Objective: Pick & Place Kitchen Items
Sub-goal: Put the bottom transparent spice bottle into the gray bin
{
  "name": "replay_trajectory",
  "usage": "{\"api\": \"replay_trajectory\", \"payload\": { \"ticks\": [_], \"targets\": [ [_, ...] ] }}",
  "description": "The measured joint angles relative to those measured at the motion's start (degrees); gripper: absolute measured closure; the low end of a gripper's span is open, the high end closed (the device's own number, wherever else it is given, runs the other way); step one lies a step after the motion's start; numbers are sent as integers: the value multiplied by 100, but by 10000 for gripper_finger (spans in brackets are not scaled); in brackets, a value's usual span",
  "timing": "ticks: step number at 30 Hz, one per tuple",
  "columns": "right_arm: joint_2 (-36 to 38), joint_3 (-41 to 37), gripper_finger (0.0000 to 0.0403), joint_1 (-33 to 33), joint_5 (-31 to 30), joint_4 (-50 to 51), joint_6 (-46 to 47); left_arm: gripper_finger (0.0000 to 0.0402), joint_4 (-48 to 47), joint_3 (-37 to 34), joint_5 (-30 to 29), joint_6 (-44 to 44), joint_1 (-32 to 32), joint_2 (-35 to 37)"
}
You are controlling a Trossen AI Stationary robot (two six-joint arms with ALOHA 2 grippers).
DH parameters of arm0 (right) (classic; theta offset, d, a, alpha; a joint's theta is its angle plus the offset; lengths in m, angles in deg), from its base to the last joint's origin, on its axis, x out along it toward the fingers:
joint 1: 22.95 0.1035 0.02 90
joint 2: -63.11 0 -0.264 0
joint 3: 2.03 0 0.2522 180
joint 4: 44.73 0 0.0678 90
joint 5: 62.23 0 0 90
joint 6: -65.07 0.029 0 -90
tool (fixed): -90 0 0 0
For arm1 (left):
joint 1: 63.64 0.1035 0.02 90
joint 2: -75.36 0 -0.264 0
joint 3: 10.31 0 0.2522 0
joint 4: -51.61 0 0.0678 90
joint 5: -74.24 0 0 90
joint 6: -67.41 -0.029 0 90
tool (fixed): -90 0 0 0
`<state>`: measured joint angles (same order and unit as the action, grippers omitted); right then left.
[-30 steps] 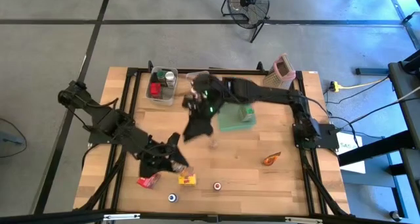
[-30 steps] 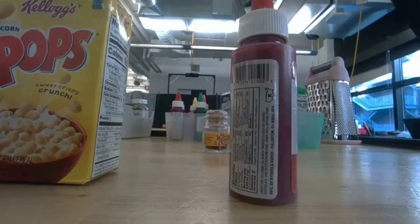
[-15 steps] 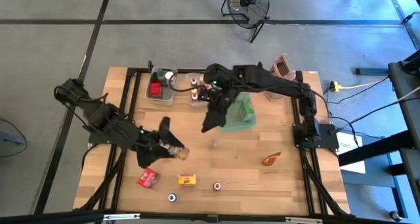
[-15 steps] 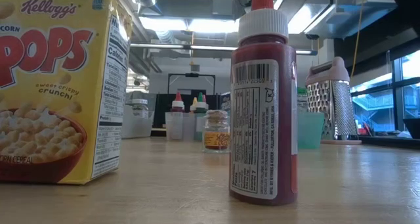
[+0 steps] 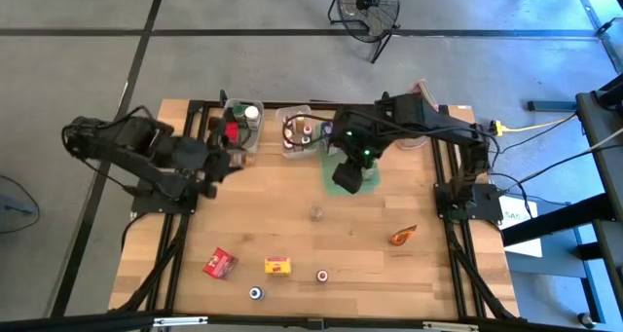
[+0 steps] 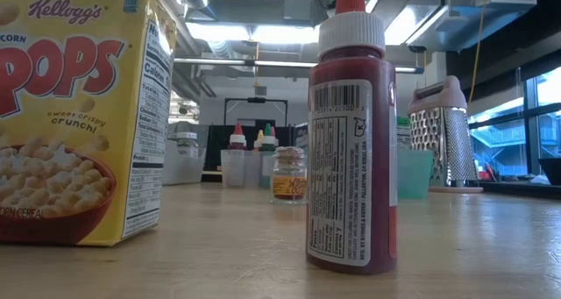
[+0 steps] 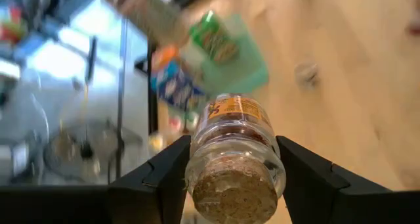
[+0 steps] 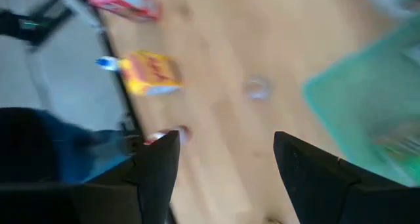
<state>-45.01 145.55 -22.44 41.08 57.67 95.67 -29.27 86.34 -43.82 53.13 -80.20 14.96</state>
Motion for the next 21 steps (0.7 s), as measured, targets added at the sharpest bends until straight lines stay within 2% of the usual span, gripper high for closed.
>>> {"api": "replay_trajectory", "payload": {
  "ticks": [3, 9, 13, 17, 21],
  "targets": [
    [105, 0, 153, 116, -666, 140, 4, 210, -191, 0, 414, 64, 762, -32],
    [319, 0, 153, 292, -1554, 136, -288, 210, -470, -1, 1297, -289, 2403, -356],
    [324, 0, 153, 380, -1824, 137, -858, 210, -551, -2, 2008, -499, 3528, -652],
    [324, 0, 153, 376, -1995, 136, -1488, 210, -696, -2, 2389, -369, 4494, -968],
    [341, 0, 153, 258, -3069, 135, -1874, 210, -789, -2, 2644, -11, 5196, -1380]
  ]
}}
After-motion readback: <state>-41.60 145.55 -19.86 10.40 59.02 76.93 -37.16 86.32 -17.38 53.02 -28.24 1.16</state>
